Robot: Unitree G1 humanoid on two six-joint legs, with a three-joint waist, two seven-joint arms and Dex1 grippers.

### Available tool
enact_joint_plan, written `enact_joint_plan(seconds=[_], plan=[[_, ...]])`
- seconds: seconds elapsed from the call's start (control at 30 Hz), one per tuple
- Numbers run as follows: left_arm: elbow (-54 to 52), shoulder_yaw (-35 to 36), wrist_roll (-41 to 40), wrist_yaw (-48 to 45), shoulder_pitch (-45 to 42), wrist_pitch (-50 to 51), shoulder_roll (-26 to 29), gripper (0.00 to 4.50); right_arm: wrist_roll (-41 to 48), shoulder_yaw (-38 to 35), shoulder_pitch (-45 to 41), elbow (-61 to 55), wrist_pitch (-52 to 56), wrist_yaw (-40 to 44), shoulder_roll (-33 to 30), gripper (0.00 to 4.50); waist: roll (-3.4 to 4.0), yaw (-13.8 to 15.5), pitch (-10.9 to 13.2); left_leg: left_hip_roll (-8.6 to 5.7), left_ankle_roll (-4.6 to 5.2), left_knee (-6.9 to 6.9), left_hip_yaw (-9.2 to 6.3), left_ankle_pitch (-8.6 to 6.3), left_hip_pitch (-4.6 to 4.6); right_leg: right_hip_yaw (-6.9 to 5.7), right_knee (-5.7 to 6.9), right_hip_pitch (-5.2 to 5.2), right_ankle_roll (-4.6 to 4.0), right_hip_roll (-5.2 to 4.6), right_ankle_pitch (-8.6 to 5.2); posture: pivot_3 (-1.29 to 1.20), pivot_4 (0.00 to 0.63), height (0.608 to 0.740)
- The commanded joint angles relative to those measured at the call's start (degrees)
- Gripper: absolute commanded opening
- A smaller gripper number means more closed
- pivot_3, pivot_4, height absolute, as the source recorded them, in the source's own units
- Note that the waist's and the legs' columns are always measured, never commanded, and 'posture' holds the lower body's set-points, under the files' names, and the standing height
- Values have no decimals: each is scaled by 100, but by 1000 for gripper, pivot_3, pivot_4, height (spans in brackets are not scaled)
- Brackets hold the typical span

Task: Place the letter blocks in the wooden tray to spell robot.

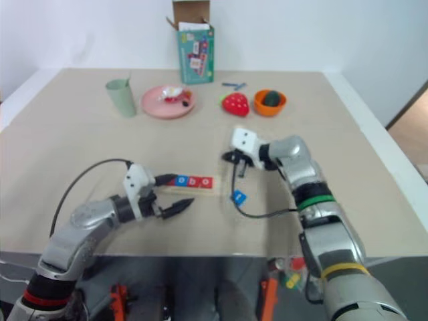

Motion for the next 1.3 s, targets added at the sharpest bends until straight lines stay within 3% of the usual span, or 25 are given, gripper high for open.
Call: enact_joint_plan(seconds=[0.03,0.1,0.17,0.3,0.33,0.53,1.03,1.17,1.3], plan=[[-131,-10,23,-57,-125,-124,47,4500,577,-554,401,-1212,958,-78,-234,1607,0,9,0,0,0,-1,-1,0,-1,-2,0,0,0,0,-1,0,150,740],[-116,-35,20,-86,-148,-137,64,4500,857,-757,746,-1952,1579,-132,-337,2420,0,20,0,0,0,-1,-3,0,-2,-3,0,0,-1,0,-3,0,150,740],[-103,-76,21,-132,-174,-146,77,4500,1256,-1001,1299,-2922,2416,-140,-503,2840,0,24,0,0,0,-1,-3,0,-2,-3,0,-1,-1,0,-2,0,150,740],[-87,-132,35,-177,-229,-143,91,4500,1980,-1335,2697,-4791,3755,-131,-923,4370,0,89,0,-2,-5,-1,-17,-3,-8,-14,0,1,-2,-1,-11,0,150,740],[-85,-144,28,-191,-238,-139,92,4500,2194,-1406,2983,-5147,4129,-199,-970,4474,-1,106,0,-3,-6,-2,-20,-4,-9,-16,0,1,-2,-2,-14,0,150,740],[-100,-255,9,-310,-287,-134,113,4500,2457,-1489,3738,-5944,4731,-890,-940,4474,-1,59,0,-14,-7,3,-29,-4,4,-3,0,1,-36,4,-15,0,150,740],[-125,-268,132,-374,-291,-111,186,4500,2101,-770,3946,-5581,4278,-1892,-528,4474,-4,35,2,-35,-8,7,-51,-6,-3,11,0,3,-20,4,-22,0,150,740],[-153,-268,140,-341,-265,-96,187,4500,1992,-728,4056,-5574,4147,-2060,-498,3348,-5,34,2,-35,-9,6,-54,-7,-3,8,-1,3,-14,3,-20,0,150,740],[-156,-296,183,-341,-225,-105,195,4500,2046,-756,4167,-5680,4187,-2171,-459,1880,-5,34,1,-35,-8,7,-53,-7,-1,9,-1,5,-27,4,-26,0,150,740]])
